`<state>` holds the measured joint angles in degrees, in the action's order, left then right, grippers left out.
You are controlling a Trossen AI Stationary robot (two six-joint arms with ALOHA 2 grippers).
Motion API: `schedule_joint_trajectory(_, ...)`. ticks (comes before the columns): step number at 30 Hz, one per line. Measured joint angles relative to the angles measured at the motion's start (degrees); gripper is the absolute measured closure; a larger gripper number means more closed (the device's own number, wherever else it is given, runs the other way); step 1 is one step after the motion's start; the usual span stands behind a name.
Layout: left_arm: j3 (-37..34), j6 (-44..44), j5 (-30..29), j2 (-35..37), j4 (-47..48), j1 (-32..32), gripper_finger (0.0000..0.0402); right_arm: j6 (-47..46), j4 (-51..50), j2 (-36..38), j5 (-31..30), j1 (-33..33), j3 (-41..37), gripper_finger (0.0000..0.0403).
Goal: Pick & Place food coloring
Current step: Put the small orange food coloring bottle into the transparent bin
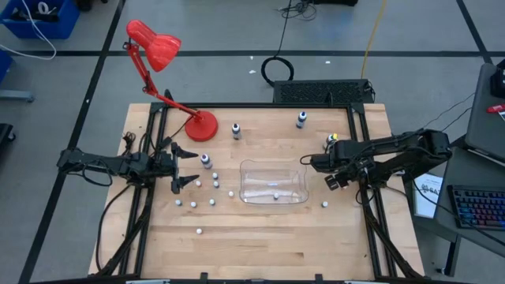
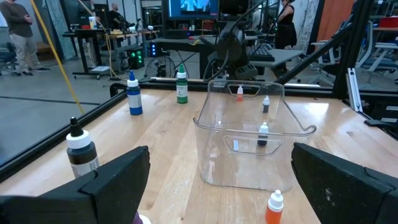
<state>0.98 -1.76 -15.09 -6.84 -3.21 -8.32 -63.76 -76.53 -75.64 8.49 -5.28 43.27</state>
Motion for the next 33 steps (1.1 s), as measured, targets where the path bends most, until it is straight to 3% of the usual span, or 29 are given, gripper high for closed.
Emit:
schedule_joint_trajectory(16,0.0,0.0,0.0,0.0,0.0,0.0,0.0014,-0.5,0.3,0.8,-1.9,-0.5,1.0,0.0243)
schedule_joint_trajectory(23,0.0,0.0,0.0,0.0,0.0,0.0,0.0014,-0.5,-2.6,0.4,2.3,-1.1,1.2,0.0243)
schedule_joint_trajectory(33,0.0,0.0,0.0,0.0,0.0,0.0,0.0014,-1.6,-0.2,0.1,0.4,-1.1,1.1,0.0243)
